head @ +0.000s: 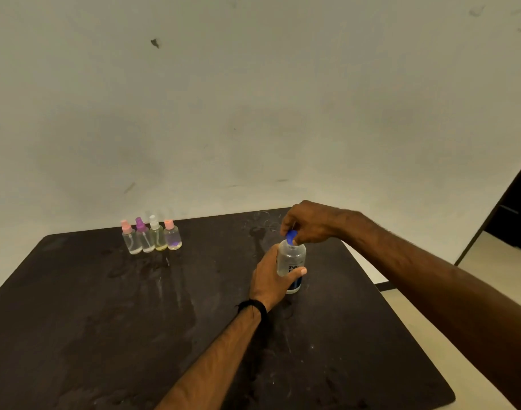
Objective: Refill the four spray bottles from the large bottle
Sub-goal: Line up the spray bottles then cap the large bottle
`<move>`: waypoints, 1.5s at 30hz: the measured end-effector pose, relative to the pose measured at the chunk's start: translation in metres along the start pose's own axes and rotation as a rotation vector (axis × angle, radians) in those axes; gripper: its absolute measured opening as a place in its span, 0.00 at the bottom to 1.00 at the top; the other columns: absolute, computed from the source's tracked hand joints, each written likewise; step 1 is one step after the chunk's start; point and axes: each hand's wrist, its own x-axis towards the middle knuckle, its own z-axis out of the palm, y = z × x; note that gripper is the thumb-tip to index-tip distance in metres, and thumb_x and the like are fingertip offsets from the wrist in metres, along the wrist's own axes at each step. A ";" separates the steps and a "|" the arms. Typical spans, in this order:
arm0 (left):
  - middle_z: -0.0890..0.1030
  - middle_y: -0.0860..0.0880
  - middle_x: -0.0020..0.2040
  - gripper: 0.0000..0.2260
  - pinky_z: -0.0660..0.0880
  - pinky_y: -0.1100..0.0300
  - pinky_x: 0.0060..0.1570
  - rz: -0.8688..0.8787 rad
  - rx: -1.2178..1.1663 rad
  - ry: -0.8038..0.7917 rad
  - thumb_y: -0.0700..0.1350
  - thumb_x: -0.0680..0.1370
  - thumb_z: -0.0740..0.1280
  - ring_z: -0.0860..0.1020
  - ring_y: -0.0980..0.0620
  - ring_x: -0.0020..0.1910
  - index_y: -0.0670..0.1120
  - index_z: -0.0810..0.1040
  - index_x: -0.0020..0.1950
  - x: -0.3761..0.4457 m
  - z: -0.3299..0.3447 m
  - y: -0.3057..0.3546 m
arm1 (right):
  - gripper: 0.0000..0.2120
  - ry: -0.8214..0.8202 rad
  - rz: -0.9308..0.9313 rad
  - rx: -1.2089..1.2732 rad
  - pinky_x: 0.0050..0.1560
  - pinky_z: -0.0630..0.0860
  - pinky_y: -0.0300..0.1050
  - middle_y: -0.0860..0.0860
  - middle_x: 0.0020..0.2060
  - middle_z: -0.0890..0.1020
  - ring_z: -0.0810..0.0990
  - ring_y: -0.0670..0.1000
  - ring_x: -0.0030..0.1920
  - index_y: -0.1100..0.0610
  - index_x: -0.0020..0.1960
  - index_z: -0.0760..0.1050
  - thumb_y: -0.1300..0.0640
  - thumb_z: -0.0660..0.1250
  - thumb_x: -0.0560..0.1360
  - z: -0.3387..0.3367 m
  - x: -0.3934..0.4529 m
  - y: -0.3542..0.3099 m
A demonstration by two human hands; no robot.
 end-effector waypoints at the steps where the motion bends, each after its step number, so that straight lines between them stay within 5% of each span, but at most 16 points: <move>1: 0.78 0.52 0.65 0.28 0.75 0.53 0.65 -0.001 -0.004 0.001 0.55 0.73 0.76 0.76 0.54 0.61 0.52 0.71 0.70 0.000 0.000 0.000 | 0.17 -0.005 0.001 0.001 0.63 0.76 0.51 0.53 0.59 0.81 0.80 0.53 0.57 0.57 0.61 0.79 0.62 0.71 0.73 0.001 0.000 0.000; 9: 0.77 0.52 0.66 0.30 0.75 0.54 0.64 0.002 0.008 -0.006 0.57 0.73 0.75 0.76 0.52 0.64 0.52 0.69 0.71 0.001 0.000 -0.003 | 0.15 0.020 0.011 -0.081 0.56 0.78 0.45 0.52 0.52 0.83 0.81 0.52 0.51 0.58 0.58 0.80 0.54 0.73 0.74 0.006 0.001 -0.002; 15: 0.79 0.54 0.63 0.27 0.77 0.55 0.61 0.008 -0.011 0.019 0.56 0.72 0.76 0.78 0.54 0.60 0.53 0.72 0.68 0.000 0.000 -0.005 | 0.21 0.123 0.069 -0.335 0.38 0.73 0.44 0.50 0.33 0.74 0.77 0.52 0.38 0.56 0.39 0.71 0.38 0.65 0.76 0.011 0.001 -0.008; 18: 0.79 0.54 0.65 0.29 0.77 0.54 0.63 0.013 -0.008 0.012 0.56 0.72 0.77 0.77 0.54 0.63 0.54 0.71 0.70 -0.001 0.001 -0.005 | 0.24 0.113 0.061 -0.349 0.43 0.77 0.46 0.52 0.39 0.76 0.78 0.53 0.42 0.57 0.45 0.73 0.34 0.63 0.75 0.018 0.000 -0.007; 22: 0.79 0.53 0.65 0.28 0.76 0.53 0.64 0.033 0.001 0.011 0.57 0.73 0.75 0.77 0.53 0.63 0.54 0.71 0.70 -0.001 -0.001 -0.004 | 0.27 0.013 -0.010 -0.147 0.55 0.75 0.44 0.50 0.56 0.78 0.76 0.50 0.56 0.54 0.65 0.73 0.46 0.75 0.70 0.010 -0.003 -0.009; 26: 0.79 0.53 0.64 0.27 0.76 0.54 0.63 0.028 -0.004 0.008 0.56 0.73 0.76 0.77 0.55 0.60 0.53 0.71 0.69 -0.001 0.000 -0.005 | 0.13 0.025 -0.045 -0.144 0.55 0.77 0.43 0.51 0.53 0.81 0.78 0.49 0.52 0.56 0.57 0.80 0.58 0.73 0.74 0.006 -0.001 -0.007; 30: 0.79 0.54 0.63 0.28 0.76 0.56 0.61 0.032 -0.007 0.018 0.56 0.73 0.76 0.76 0.58 0.58 0.54 0.71 0.69 -0.001 0.001 -0.006 | 0.10 0.065 0.001 -0.127 0.44 0.73 0.38 0.52 0.46 0.82 0.78 0.49 0.44 0.58 0.51 0.81 0.54 0.73 0.74 0.011 0.004 -0.006; 34: 0.78 0.61 0.61 0.24 0.77 0.59 0.60 0.044 -0.027 0.027 0.56 0.72 0.77 0.77 0.60 0.58 0.63 0.71 0.64 -0.002 0.001 -0.009 | 0.20 0.148 0.072 -0.233 0.42 0.75 0.43 0.51 0.35 0.76 0.76 0.50 0.38 0.57 0.40 0.73 0.39 0.66 0.76 0.021 0.003 -0.004; 39: 0.79 0.55 0.66 0.30 0.76 0.58 0.62 0.030 -0.031 0.027 0.58 0.72 0.76 0.77 0.56 0.63 0.57 0.71 0.71 -0.001 0.002 -0.009 | 0.30 0.097 0.093 -0.257 0.46 0.75 0.45 0.54 0.46 0.80 0.78 0.52 0.45 0.57 0.54 0.75 0.30 0.64 0.71 0.026 0.000 -0.002; 42: 0.79 0.54 0.65 0.28 0.76 0.57 0.62 0.049 -0.004 0.022 0.56 0.73 0.76 0.77 0.55 0.62 0.55 0.71 0.70 0.000 0.000 -0.009 | 0.31 0.086 -0.006 -0.182 0.52 0.75 0.44 0.52 0.58 0.79 0.78 0.53 0.56 0.55 0.66 0.73 0.38 0.71 0.71 0.012 -0.002 -0.006; 45: 0.79 0.54 0.63 0.27 0.77 0.55 0.61 0.035 -0.001 0.017 0.56 0.73 0.76 0.78 0.55 0.60 0.54 0.72 0.68 0.000 0.000 -0.008 | 0.16 0.044 -0.042 -0.163 0.50 0.76 0.43 0.51 0.52 0.82 0.80 0.50 0.51 0.56 0.58 0.79 0.52 0.74 0.73 0.005 -0.001 -0.005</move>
